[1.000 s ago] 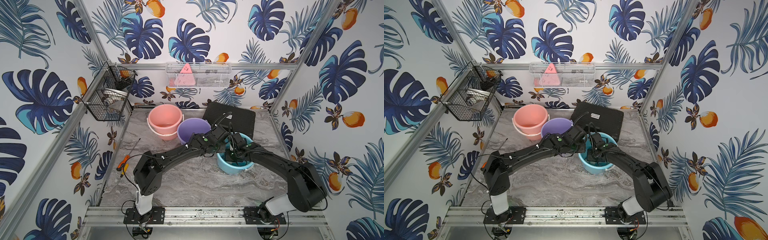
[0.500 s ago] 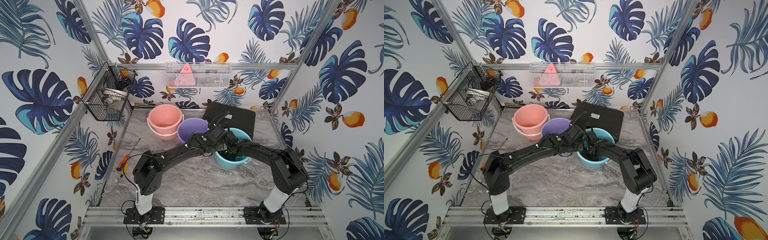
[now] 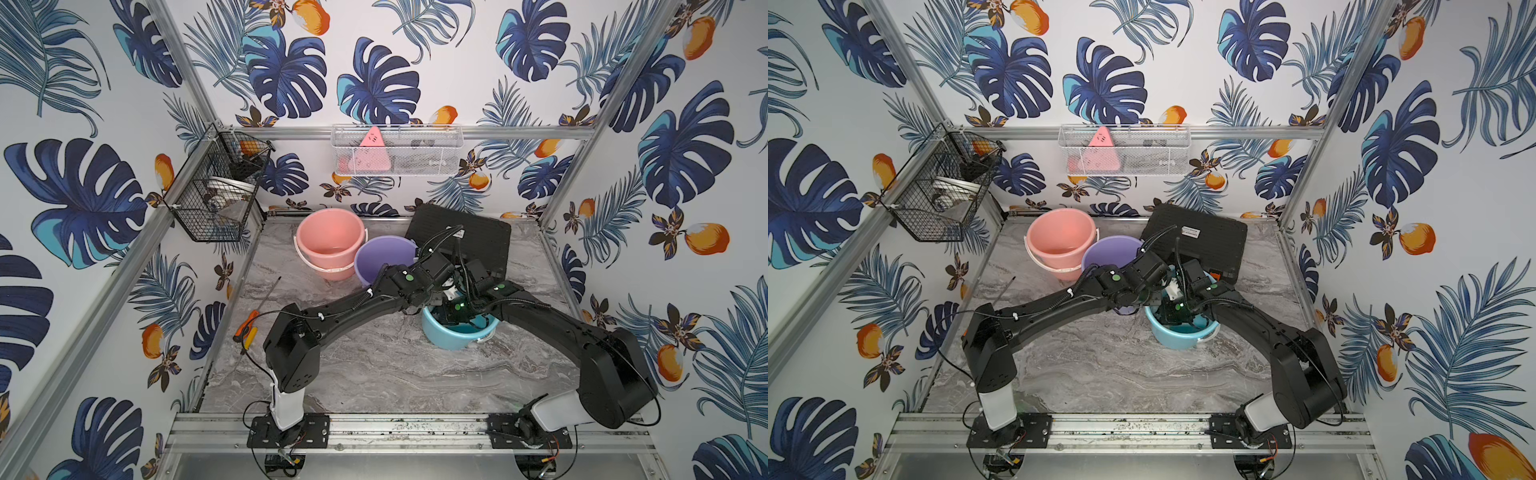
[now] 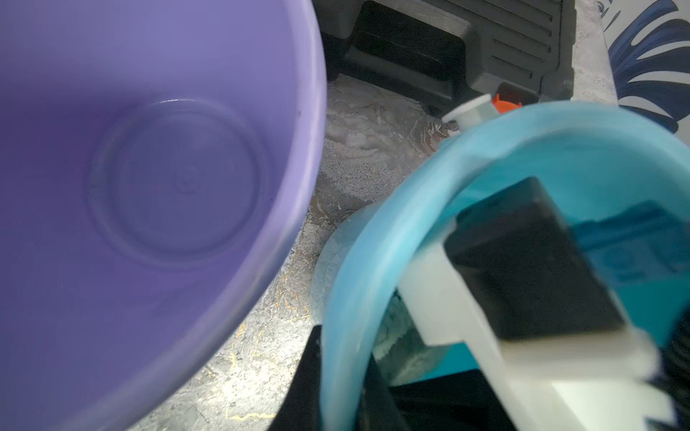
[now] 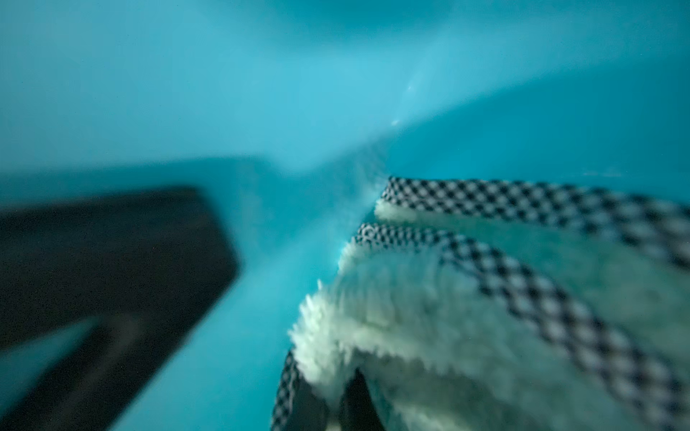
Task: Wipe the inside of the bucket with a cloth
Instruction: Wipe the dirt from the inside of the bucket.
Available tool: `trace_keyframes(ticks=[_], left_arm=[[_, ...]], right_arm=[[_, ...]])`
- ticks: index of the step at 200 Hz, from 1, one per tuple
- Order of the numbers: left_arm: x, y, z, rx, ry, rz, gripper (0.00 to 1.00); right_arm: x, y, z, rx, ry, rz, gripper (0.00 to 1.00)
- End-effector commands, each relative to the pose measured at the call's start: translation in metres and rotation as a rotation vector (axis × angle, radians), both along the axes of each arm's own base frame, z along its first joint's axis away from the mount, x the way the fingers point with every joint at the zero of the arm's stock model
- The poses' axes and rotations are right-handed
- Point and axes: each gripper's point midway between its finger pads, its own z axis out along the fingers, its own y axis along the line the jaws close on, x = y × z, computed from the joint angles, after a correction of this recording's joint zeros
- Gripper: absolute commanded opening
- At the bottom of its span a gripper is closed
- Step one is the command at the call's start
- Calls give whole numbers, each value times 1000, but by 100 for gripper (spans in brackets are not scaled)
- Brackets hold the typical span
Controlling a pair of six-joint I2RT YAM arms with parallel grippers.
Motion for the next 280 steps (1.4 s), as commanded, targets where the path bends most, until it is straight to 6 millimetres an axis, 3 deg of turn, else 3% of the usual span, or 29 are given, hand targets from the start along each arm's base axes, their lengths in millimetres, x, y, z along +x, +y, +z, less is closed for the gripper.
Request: trace_keyframes(ticks=[1,31,93,130,176,197,209,238,242,255,280], left_arm=[[-1,-18,11,-81,-8,-24,0],[-7,-14,18,-103,0,-16,0],[-18,-17,12,-130,56,-30,0],[-16,-18,6,-123,64,-22,0],[-13,-24,8,-132,56,-37,0],[-13,-25,3,-140,59,-45,0],[-14,-28,0,-153,68,-54,0],[-15,-34,-4,-173,86,-72,0],[-14,-34,-4,-174,82,-71,0],[-13,-34,-2,-179,78,-68,0],[-10,-35,3,-183,63,-70,0]], right_arm=[[10,1,5,-33,-54,15,0],[50,-15,12,-114,-194,-160,0],[106,-29,47,-186,-341,-384,0],[120,-44,48,-255,-384,-467,0],[122,-106,57,-468,-462,-707,0],[120,-118,70,-444,-505,-782,0],[117,-109,64,-385,-488,-751,0],[117,-36,68,-103,-418,-466,0],[119,-23,79,-47,-418,-421,0],[114,5,87,52,-399,-291,0],[100,25,106,182,-446,-163,0]])
